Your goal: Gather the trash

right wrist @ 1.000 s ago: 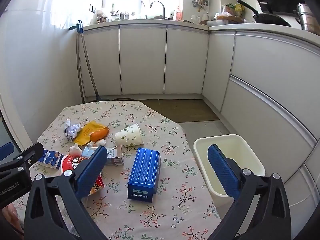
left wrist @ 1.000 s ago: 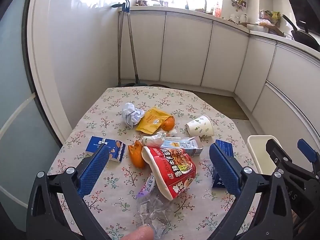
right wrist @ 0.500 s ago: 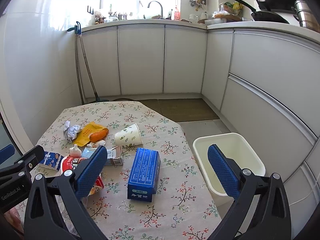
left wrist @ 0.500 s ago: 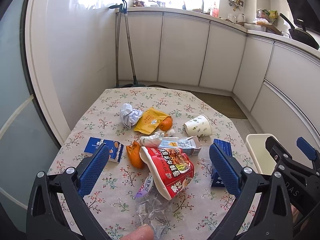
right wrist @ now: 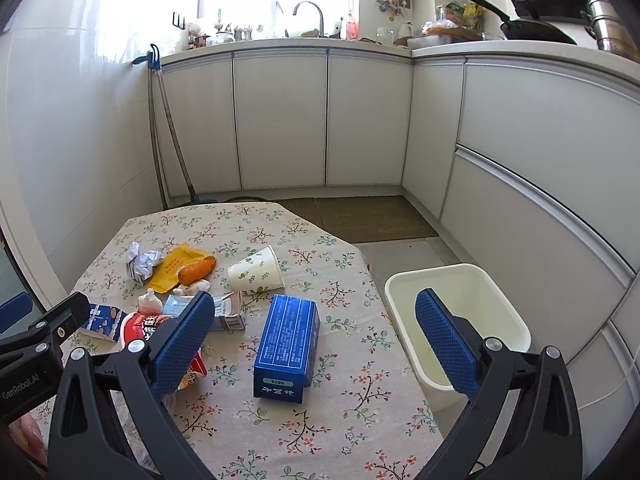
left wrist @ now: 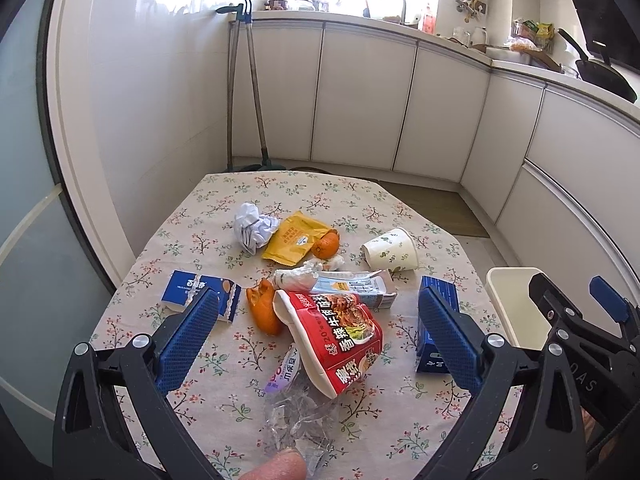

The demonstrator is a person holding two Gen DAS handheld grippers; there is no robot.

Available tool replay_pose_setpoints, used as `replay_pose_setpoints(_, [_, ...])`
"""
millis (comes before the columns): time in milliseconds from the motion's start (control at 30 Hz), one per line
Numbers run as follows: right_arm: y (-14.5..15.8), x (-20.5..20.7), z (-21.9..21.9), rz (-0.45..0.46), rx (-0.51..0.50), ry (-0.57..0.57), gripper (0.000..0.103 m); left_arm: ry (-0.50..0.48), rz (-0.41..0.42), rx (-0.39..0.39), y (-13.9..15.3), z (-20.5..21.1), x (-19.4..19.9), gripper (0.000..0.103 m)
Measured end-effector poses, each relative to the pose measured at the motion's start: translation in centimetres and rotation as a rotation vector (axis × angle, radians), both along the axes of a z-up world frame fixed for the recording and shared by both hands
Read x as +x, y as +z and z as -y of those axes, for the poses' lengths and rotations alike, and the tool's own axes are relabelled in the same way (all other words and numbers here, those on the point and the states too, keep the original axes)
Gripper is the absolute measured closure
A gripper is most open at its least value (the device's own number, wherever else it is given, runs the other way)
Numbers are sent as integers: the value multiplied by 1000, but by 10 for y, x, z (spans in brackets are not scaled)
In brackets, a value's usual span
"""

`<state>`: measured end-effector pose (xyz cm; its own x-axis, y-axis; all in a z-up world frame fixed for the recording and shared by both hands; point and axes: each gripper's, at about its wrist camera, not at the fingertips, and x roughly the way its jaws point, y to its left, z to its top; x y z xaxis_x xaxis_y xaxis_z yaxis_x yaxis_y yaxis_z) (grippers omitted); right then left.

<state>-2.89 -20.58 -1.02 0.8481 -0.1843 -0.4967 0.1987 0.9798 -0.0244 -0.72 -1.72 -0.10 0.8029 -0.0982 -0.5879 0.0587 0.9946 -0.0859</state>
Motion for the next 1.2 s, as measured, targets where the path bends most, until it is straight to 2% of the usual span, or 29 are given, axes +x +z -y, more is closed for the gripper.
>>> replay_pose_setpoints(1200, [-4, 0, 2, -13, 12, -2, 5, 1, -29, -1, -7, 3, 0, 7])
